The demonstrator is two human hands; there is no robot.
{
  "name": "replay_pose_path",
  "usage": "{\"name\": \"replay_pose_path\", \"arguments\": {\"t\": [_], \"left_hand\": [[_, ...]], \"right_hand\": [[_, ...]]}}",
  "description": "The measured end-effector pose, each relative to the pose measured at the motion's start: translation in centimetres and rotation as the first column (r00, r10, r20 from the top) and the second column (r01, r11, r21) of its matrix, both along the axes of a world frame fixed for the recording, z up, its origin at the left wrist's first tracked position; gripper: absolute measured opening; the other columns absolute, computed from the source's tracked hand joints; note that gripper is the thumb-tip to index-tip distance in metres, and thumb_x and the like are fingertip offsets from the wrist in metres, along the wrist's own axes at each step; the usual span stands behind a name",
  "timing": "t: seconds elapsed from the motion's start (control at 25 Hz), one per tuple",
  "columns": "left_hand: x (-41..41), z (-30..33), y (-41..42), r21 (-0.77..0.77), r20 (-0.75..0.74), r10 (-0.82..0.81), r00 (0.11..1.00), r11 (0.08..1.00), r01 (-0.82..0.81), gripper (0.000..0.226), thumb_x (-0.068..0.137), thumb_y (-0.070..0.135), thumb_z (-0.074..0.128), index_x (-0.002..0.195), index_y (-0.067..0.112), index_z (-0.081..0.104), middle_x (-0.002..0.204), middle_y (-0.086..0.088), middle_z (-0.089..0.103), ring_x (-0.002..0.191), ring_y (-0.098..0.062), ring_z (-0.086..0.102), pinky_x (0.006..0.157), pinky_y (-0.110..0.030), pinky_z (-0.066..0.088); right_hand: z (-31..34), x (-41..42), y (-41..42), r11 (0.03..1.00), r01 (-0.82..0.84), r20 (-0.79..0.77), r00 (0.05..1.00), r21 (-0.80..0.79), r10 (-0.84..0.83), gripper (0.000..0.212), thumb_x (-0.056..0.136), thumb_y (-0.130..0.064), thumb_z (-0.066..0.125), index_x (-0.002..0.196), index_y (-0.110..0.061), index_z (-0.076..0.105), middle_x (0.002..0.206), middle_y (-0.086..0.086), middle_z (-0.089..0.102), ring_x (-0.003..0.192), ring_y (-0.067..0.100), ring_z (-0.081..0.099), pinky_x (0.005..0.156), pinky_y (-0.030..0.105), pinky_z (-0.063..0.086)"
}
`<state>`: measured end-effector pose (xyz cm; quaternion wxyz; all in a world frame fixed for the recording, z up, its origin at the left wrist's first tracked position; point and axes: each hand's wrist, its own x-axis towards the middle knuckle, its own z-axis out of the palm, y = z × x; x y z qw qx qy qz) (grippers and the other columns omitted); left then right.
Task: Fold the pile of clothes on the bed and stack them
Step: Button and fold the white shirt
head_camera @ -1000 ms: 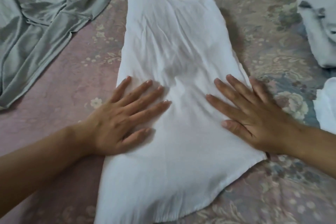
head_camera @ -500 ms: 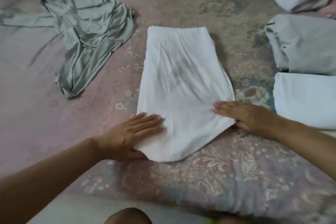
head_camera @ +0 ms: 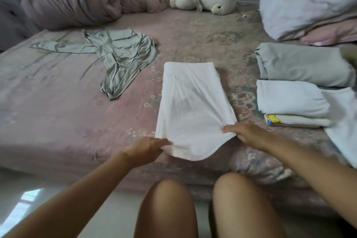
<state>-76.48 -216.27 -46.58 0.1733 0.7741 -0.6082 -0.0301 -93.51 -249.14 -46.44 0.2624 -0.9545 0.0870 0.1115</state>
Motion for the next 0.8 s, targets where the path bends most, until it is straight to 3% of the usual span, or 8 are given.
{"name": "replay_pose_path", "arguments": {"t": [0.08,0.2,0.32,0.44,0.56,0.64,0.72,0.8], "left_hand": [[-1.6,2.1,0.1,0.052,-0.219,0.117,0.969,0.993,-0.108,0.024,0.086,0.039,0.043,0.081,0.019,0.055,0.069,-0.008,0.063,0.060,-0.024,0.058,0.056,-0.029,0.041],[0.7,4.3,-3.4,0.154,-0.485,0.402,0.776,0.913,-0.377,0.035,0.090,0.037,0.061,0.069,0.010,0.054,0.063,-0.001,0.049,0.058,-0.010,0.043,0.055,-0.026,0.031],[4.1,4.0,-6.5,0.147,-0.639,0.518,0.568,0.808,-0.571,0.026,0.081,0.029,0.074,0.092,0.011,0.059,0.077,0.003,0.055,0.073,-0.013,0.051,0.056,-0.025,0.037],[3.8,1.6,-7.1,0.122,-0.710,0.550,0.439,0.711,-0.693,0.052,0.075,0.016,0.079,0.117,0.013,0.048,0.086,0.008,0.048,0.077,-0.011,0.049,0.055,-0.018,0.039],[2.5,1.0,-7.3,-0.065,-0.724,0.492,0.483,0.649,-0.758,0.060,0.079,0.007,0.074,0.130,0.008,0.042,0.088,0.004,0.047,0.075,-0.013,0.050,0.057,-0.013,0.041],[1.9,0.8,-6.4,-0.233,-0.610,0.506,0.610,0.622,-0.748,0.068,0.085,0.021,0.070,0.140,0.007,0.033,0.108,-0.008,0.049,0.096,-0.024,0.052,0.084,-0.024,0.044],[0.3,0.4,-4.8,-0.375,-0.428,0.558,0.711,0.606,-0.702,0.068,0.092,0.039,0.054,0.145,0.007,0.026,0.135,-0.018,0.039,0.126,-0.027,0.037,0.109,-0.038,0.029],[-1.6,0.1,-3.9,-0.439,-0.126,0.487,0.864,0.754,-0.489,0.063,0.098,0.046,0.034,0.146,0.007,0.026,0.150,-0.015,0.029,0.140,-0.024,0.021,0.116,-0.039,0.015]], "right_hand": [[1.4,-1.5,1.2,1.000,0.018,-0.033,0.999,0.021,-0.017,0.043,0.089,0.001,0.046,0.117,-0.025,0.065,0.127,0.002,0.059,0.121,0.022,0.053,0.098,0.030,0.041],[3.2,-0.1,2.2,0.947,0.223,0.163,0.951,0.232,-0.264,0.015,0.090,-0.004,0.056,0.087,-0.015,0.066,0.092,0.006,0.066,0.090,0.018,0.059,0.070,0.017,0.040],[2.8,3.1,1.2,0.834,0.431,0.252,0.814,0.344,-0.524,0.026,0.090,-0.019,0.063,0.068,-0.010,0.053,0.067,0.003,0.054,0.067,0.016,0.047,0.054,0.025,0.029],[1.0,3.8,0.6,0.851,0.514,0.147,0.839,0.103,-0.524,0.034,0.089,-0.032,0.063,0.068,-0.014,0.044,0.066,0.000,0.044,0.068,0.022,0.046,0.055,0.033,0.025],[0.6,2.8,1.5,0.844,0.533,0.054,0.846,-0.057,-0.530,0.028,0.093,-0.039,0.056,0.099,-0.011,0.055,0.088,0.006,0.057,0.079,0.023,0.050,0.060,0.032,0.030],[1.0,2.3,2.2,0.815,0.529,0.193,0.848,-0.237,-0.494,0.033,0.095,-0.034,0.053,0.113,-0.006,0.052,0.100,0.014,0.062,0.083,0.027,0.052,0.063,0.034,0.036],[-0.1,1.9,2.8,0.738,0.440,0.509,0.847,-0.511,-0.153,0.040,0.092,-0.027,0.056,0.122,-0.001,0.048,0.113,0.024,0.059,0.099,0.037,0.053,0.076,0.044,0.048],[-1.5,2.1,3.7,0.777,0.161,0.536,0.805,-0.609,0.253,0.051,0.093,-0.034,0.045,0.136,-0.007,0.042,0.140,0.022,0.045,0.127,0.035,0.040,0.101,0.049,0.038]]}}
